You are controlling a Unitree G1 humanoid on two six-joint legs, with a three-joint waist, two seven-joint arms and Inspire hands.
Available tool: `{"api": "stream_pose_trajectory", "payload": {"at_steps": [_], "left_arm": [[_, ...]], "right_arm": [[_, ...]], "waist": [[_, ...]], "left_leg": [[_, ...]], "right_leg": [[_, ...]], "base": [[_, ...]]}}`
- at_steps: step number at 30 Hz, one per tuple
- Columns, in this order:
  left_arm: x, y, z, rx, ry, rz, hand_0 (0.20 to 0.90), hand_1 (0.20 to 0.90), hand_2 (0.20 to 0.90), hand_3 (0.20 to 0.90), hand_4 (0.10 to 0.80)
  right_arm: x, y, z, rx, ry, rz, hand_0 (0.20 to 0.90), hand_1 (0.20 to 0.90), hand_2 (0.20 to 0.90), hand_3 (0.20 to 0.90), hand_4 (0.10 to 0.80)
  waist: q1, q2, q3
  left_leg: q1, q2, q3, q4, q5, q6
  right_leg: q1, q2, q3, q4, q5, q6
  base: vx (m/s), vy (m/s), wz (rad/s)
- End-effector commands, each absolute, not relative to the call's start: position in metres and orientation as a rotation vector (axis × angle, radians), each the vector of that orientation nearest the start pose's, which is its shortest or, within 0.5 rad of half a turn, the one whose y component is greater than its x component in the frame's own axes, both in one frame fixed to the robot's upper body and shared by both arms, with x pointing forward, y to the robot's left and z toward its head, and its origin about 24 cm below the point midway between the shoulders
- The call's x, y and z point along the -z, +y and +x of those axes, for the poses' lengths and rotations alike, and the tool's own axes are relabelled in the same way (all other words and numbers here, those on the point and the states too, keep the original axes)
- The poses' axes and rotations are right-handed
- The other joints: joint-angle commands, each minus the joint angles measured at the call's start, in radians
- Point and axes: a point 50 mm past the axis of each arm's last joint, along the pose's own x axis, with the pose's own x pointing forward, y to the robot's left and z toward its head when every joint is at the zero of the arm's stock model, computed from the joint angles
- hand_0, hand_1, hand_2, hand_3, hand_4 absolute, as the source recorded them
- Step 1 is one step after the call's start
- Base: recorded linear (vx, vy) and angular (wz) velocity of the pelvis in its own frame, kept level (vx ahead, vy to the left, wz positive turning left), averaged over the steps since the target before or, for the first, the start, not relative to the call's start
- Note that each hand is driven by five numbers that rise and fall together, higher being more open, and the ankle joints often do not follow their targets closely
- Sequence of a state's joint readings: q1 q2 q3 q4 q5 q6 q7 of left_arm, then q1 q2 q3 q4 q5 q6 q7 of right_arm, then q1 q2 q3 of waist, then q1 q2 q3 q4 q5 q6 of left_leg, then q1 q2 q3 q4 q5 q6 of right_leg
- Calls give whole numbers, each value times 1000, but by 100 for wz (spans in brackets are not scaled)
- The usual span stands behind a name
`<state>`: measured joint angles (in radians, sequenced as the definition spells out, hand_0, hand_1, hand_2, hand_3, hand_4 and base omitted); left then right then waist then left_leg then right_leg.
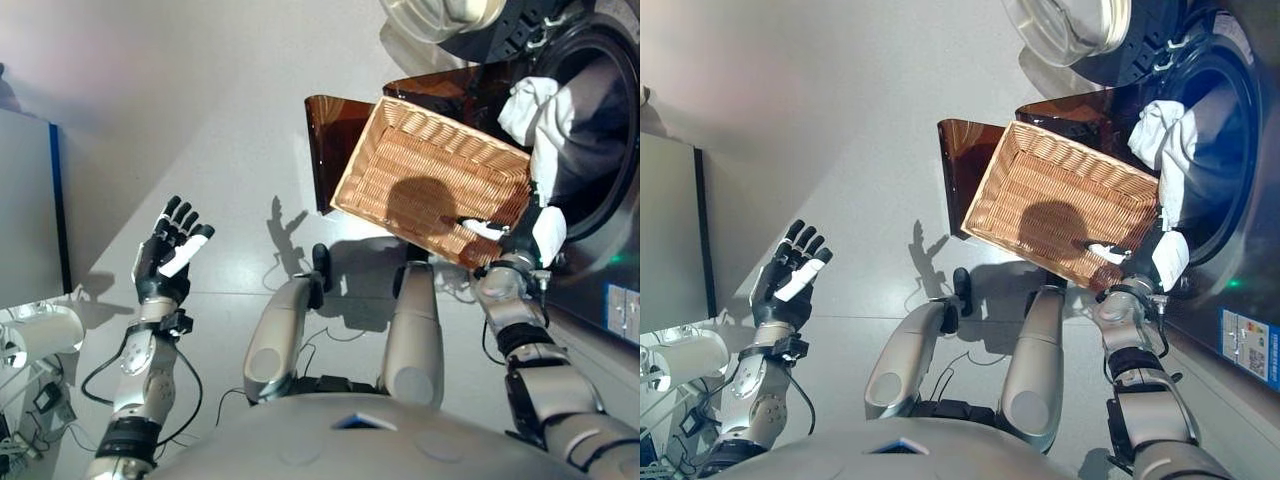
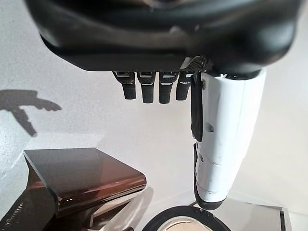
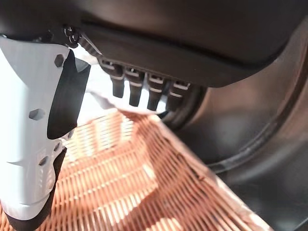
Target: Pick up the clothes and place them into the washing machine
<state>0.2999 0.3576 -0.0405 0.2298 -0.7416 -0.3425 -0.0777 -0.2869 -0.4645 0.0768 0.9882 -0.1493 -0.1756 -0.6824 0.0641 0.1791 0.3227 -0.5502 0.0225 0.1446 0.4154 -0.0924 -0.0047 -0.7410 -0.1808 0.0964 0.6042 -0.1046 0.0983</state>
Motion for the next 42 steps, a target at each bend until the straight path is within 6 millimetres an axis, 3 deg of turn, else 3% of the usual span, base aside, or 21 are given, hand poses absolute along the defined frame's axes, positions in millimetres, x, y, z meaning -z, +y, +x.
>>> {"api": "stream_pose_trajectory", "payload": {"at_steps": [1, 8, 12, 20, 25, 28, 35, 42], "left_arm": [[-8, 282, 161, -279, -49, -247, 900, 900, 900, 900, 800], [-9, 280, 162, -251, -45, -238, 900, 900, 900, 900, 800], [-7, 280, 162, -250, -38, -236, 900, 900, 900, 900, 800], [-7, 277, 164, -238, -38, -237, 900, 900, 900, 900, 800], [-8, 273, 166, -196, -33, -236, 900, 900, 900, 900, 800], [-10, 272, 166, -173, -32, -244, 900, 900, 900, 900, 800], [-13, 270, 171, -152, -35, -241, 900, 900, 900, 900, 800], [-11, 270, 170, -175, -28, -237, 900, 900, 900, 900, 800]], "right_arm": [[3, -325, 256, 772, 226, -820, 900, 900, 900, 900, 800], [-23, -331, 273, 781, 135, -894, 900, 900, 900, 900, 800], [-31, -324, 279, 763, 75, -892, 900, 900, 900, 900, 800], [-19, -320, 277, 751, 125, -864, 900, 900, 900, 900, 800], [-12, -331, 280, 773, 261, -939, 900, 900, 900, 900, 800], [-19, -339, 283, 857, 291, -960, 900, 900, 900, 900, 800], [-41, -323, 312, 887, 216, -757, 900, 900, 900, 900, 800], [-57, -311, 325, 922, 99, -587, 900, 900, 900, 900, 800]], "waist": [[-1, 8, -45], [7, 3, -50], [8, -10, -54], [11, -23, -55], [32, -13, -59], [47, -2, -64], [69, 11, -63], [70, 14, -64]], "left_leg": [[-65, -1, 9, -55, 83, -11], [-60, 1, 6, -56, 84, -11], [-51, 3, 4, -59, 81, -11], [-43, 3, -2, -61, 82, -11], [-45, -2, -5, -64, 83, -8], [-46, -6, -7, -64, 82, -8], [-52, -11, -5, -65, 89, -8], [-53, -12, -2, -68, 90, -7]], "right_leg": [[-6, 0, -24, -28, 48, -23], [1, 0, -29, -29, 48, -23], [12, 3, -31, -34, 47, -22], [32, 3, -41, -48, 50, -19], [33, 0, -43, -55, 55, -17], [36, -4, -44, -56, 54, -16], [30, -7, -44, -52, 54, -15], [25, -8, -42, -47, 52, -17]], "base": [[-86, 2, -1], [0, 0, 0], [0, 0, 0], [-1, 2, 0], [-2, 6, 2], [0, 0, 0], [-1, 5, 1], [0, 0, 0]]}}
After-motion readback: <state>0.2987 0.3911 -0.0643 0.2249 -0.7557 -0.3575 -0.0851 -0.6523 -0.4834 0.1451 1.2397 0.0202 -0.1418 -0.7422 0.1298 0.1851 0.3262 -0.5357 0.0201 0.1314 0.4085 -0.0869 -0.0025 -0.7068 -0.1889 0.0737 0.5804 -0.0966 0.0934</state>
